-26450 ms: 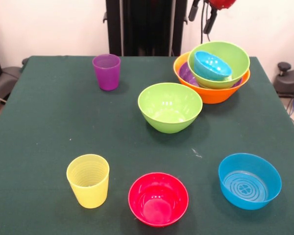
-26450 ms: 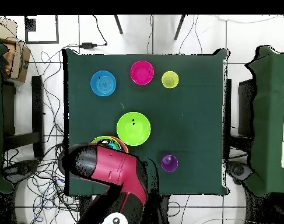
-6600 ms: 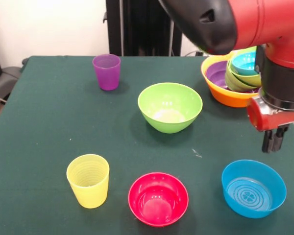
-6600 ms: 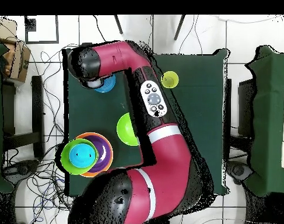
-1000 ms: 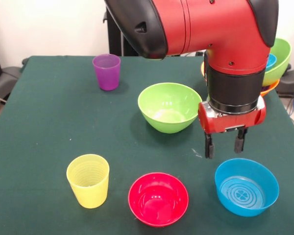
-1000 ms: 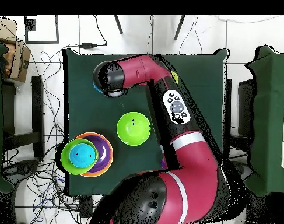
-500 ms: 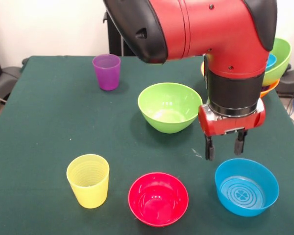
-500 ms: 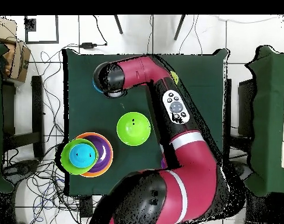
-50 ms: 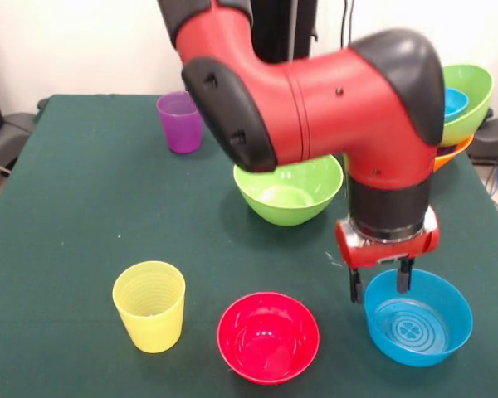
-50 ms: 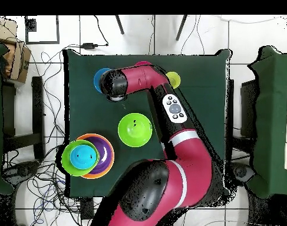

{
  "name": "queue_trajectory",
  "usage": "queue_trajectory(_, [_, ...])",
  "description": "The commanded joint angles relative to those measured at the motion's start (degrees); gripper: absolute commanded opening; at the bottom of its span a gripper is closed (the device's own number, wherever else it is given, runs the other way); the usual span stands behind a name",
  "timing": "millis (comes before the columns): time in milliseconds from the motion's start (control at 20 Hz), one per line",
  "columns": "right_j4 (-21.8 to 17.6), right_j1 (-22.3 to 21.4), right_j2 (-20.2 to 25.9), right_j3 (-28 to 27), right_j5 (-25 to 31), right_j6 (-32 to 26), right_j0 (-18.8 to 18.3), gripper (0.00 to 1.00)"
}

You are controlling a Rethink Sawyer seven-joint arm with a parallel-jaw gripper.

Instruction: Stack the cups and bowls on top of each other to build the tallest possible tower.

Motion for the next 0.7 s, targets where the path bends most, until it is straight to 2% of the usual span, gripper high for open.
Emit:
queue_trajectory(50, [-5.73, 6.39, 0.82, -4.03, -5.01, -16.18, -0.37, 1.0])
queue_trajectory(400, [-6.04, 6.52, 0.71, -5.03, -5.42, -15.28, 0.55, 1.0])
queue_trajectory(450, [-5.8, 6.59, 0.81, -4.77, -6.16, -14.38, 0.35, 0.0])
queue_trajectory(600, [-6.08, 6.2, 0.05, -4.45, -8.62, -10.77, 0.79, 0.0])
queue_trajectory(700, [-6.71, 5.71, -0.58, -5.15, -7.37, -11.52, 1.83, 0.0])
